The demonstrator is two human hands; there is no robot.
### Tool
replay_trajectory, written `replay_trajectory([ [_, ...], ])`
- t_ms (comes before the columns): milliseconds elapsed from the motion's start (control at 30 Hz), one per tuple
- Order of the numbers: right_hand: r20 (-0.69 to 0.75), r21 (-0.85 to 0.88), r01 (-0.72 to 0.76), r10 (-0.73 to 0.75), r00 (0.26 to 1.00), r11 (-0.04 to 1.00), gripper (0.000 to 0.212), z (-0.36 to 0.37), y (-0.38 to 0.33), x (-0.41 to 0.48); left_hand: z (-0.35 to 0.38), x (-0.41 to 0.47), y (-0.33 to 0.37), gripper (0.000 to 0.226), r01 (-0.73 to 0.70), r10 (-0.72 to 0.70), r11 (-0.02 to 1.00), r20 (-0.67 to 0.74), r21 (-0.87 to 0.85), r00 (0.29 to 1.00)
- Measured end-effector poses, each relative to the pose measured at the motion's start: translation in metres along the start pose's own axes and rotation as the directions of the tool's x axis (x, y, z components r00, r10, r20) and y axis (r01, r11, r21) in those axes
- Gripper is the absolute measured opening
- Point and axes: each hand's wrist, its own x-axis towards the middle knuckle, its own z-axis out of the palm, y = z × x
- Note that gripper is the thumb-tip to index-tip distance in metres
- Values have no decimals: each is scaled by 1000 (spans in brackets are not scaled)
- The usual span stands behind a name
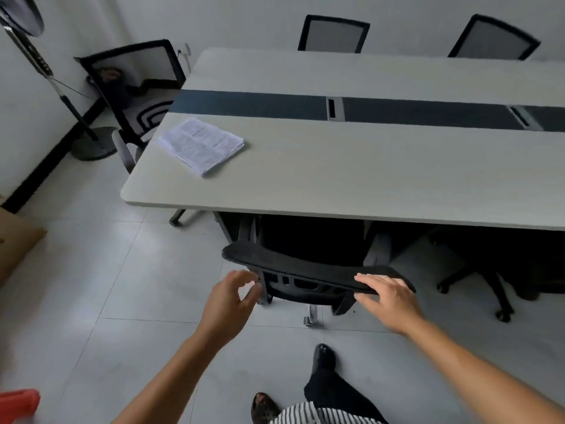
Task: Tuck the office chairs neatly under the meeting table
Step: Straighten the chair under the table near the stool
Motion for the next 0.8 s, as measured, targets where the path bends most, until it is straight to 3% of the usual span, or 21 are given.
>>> replay_trajectory([
  [133, 37, 91, -123, 120, 992, 988, 83, -17, 26, 7, 31, 37, 4, 23, -126, 130, 968, -7, 216, 991],
  [267, -58, 11, -147, 148, 987, 989, 60, -28, 19, 20, 59, 59, 4, 27, -207, 189, 903, 87, 375, 978],
  [367, -303, -65, -149, 123, 945, 987, 47, -18, 25, 35, 74, 74, -1, 37, -226, 239, 821, 44, 524, 970],
  [433, -324, -100, -133, 95, 941, 986, 46, -11, 35, 47, 82, 86, 3, 38, -192, 243, 750, 6, 633, 970],
  [800, -376, -142, -68, 10, 927, 987, 37, -30, 75, 114, 110, 147, 26, 36, -177, 294, 699, -53, 693, 954],
])
